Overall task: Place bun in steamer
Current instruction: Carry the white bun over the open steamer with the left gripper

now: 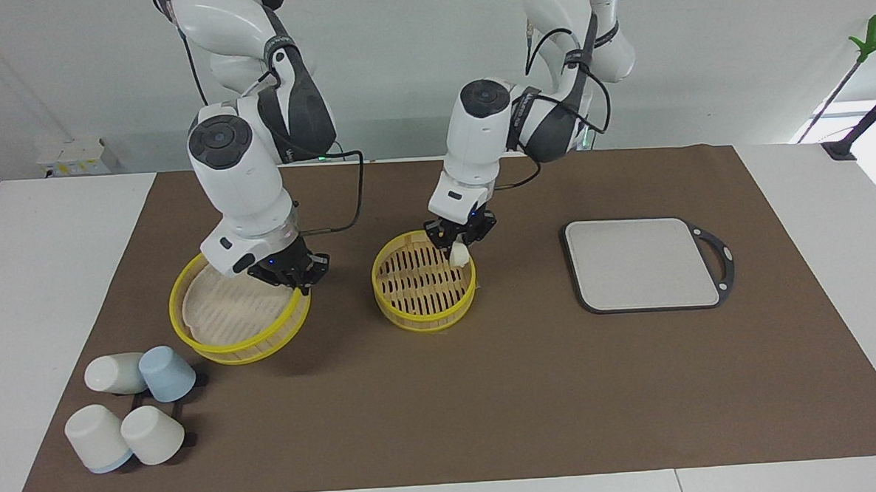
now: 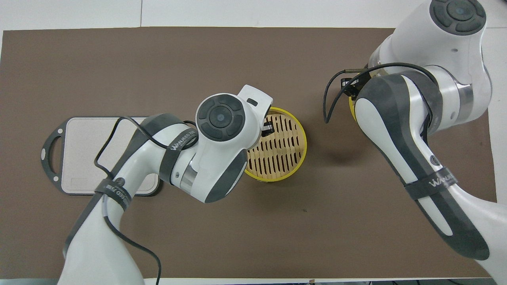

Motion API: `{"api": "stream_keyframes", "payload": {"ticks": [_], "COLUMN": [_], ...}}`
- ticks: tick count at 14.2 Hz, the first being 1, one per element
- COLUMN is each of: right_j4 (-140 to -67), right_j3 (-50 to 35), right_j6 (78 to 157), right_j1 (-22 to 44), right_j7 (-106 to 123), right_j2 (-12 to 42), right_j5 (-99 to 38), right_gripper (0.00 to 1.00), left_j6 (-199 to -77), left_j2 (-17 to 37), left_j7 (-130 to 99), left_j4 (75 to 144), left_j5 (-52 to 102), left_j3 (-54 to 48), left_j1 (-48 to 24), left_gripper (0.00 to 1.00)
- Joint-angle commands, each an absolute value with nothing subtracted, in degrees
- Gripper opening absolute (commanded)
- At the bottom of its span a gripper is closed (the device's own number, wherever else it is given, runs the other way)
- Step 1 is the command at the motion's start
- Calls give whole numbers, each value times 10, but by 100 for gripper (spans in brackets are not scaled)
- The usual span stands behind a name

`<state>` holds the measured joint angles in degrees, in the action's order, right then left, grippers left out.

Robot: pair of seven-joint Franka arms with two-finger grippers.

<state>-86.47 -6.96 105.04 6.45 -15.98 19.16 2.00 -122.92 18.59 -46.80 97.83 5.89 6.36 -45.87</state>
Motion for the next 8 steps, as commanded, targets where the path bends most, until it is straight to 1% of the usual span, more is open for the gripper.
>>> {"api": "stream_keyframes", "payload": {"ticks": [1, 7, 8], "right_j4": [-933, -945, -947], "right_j3": [-73, -73, -73], "right_j6": [1098, 1103, 1103], "right_j1": [58, 65, 64], "right_j7": [-185, -200, -203], "right_j2": [150, 146, 145], "right_j5": [20, 27, 30], "right_gripper": [0, 0, 0], "left_j6": [-1283, -1308, -1309], "left_j2": [240, 270, 270], "left_j7": [-494, -496, -497], "left_j4": [975, 977, 977], "left_j5": [60, 59, 59], "left_j3": [76, 76, 76], "left_j1": [-492, -506, -506], "left_gripper": [32, 33, 38]}}
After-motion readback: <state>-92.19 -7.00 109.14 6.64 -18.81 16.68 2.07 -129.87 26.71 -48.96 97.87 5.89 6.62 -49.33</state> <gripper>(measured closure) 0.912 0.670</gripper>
